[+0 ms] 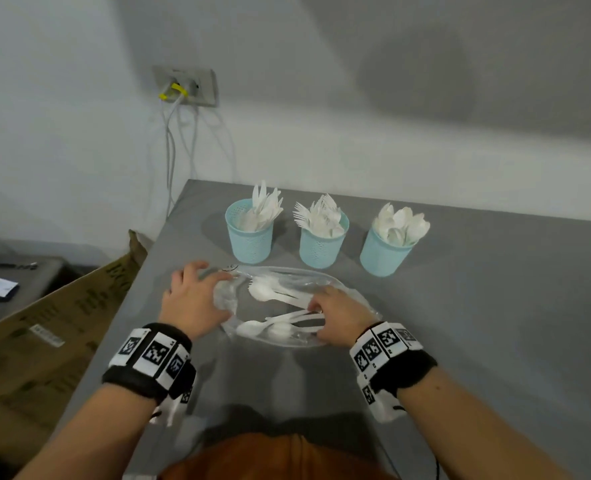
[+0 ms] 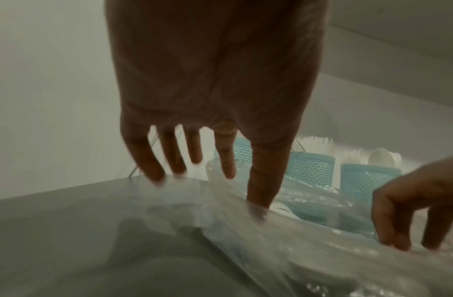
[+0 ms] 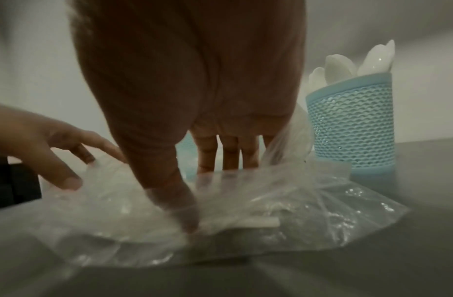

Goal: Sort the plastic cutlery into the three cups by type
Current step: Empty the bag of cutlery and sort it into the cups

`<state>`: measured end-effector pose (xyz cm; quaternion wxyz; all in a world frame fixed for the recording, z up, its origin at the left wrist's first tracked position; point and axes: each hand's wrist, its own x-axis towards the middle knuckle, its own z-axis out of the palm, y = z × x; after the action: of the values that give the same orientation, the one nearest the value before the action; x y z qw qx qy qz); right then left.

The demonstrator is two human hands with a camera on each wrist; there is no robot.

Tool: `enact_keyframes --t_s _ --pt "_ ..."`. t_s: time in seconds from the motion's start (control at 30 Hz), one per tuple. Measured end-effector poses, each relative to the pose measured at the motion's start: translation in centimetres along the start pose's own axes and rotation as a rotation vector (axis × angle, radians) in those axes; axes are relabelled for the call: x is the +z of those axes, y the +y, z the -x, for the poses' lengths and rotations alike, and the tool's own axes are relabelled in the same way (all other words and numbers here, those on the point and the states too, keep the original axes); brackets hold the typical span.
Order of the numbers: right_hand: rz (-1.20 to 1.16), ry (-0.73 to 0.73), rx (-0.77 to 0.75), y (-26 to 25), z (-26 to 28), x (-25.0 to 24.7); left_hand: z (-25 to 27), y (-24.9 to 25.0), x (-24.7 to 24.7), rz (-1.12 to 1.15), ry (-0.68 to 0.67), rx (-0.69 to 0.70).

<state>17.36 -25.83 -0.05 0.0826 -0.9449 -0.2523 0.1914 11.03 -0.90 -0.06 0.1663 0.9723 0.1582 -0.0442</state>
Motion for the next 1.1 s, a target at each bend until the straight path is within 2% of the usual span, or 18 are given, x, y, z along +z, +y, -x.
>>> enact_keyframes --t_s 0.07,0.13,0.3,0.47,0.63,0.9,1.1 --pt "0.058 0.033 0.007 0.0 0.0 0.5 0.0 -0.2 0.1 0.155 -0.135 -0.015" --pt "0.094 0.067 0.009 -0.3 -0.4 0.9 0.3 0.0 0.3 0.243 -0.169 0.022" --pt "-0.004 0.060 0.010 -1.5 -1.4 2.0 0.3 0.5 0.4 0.356 -0.116 0.115" --pt "-0.009 0.168 -0.033 -3.3 -2.2 2.5 -0.1 0.4 -0.1 0.434 -0.117 0.154" --pt "-0.018 0.046 0.031 -4.3 -3.4 2.3 -0.3 0.3 -0.2 0.461 -0.109 0.163" --pt "0.091 0.006 0.066 -6.3 -3.7 2.6 -0.4 -0.1 -0.4 0.490 -0.105 0.156" --pt "0.082 0.006 0.142 -6.2 -3.8 3.3 -0.1 -0.3 -1.0 0.489 -0.105 0.156"
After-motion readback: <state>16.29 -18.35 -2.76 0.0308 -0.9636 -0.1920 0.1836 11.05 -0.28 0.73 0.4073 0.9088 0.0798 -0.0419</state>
